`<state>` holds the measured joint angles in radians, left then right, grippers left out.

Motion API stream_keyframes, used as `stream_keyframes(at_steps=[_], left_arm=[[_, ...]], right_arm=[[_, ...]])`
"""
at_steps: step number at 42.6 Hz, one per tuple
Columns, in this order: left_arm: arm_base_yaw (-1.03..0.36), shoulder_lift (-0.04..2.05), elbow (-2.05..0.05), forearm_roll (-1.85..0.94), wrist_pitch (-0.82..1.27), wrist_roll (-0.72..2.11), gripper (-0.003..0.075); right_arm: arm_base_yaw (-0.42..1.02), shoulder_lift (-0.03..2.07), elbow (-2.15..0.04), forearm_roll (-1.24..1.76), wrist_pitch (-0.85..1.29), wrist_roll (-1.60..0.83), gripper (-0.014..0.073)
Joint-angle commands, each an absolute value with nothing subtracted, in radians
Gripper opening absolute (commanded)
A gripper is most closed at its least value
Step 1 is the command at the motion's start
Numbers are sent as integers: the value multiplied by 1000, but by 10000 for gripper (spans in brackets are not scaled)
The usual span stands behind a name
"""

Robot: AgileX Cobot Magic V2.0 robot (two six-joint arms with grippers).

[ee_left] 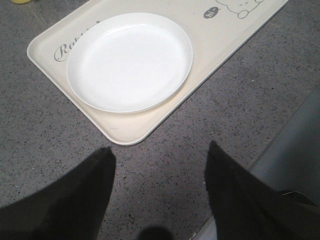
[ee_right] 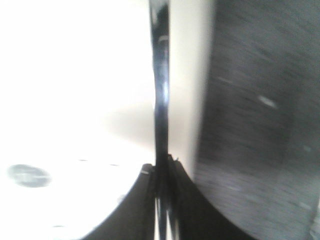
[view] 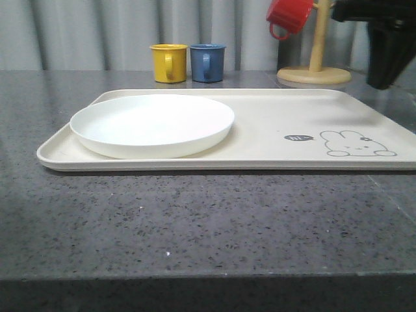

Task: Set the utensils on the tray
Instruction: 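Grasp the silver fork with the right gripper and lift, then lower the fork onto the tray beside the plate and release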

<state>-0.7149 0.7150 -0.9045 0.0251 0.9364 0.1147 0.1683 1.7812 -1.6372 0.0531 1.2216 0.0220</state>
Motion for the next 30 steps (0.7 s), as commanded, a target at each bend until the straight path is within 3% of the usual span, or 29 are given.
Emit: stream_keyframes(at_steps=[1, 9, 23, 26, 30], left_arm=[[-722, 713, -927, 19, 869, 105, 398], [-722, 713, -927, 19, 869, 105, 398], [-722, 713, -927, 19, 869, 105, 398], [-722, 713, -927, 19, 869, 105, 398], [-722, 713, -927, 19, 869, 105, 398]], right_arm=[[260, 1754, -1702, 73, 1322, 39, -34], [383, 1849, -1785, 73, 1335, 202, -34], [412, 1939, -1827, 80, 1269, 534, -34], [416, 1938, -1827, 80, 1257, 534, -11], [417, 1938, -1827, 87, 1259, 534, 80]])
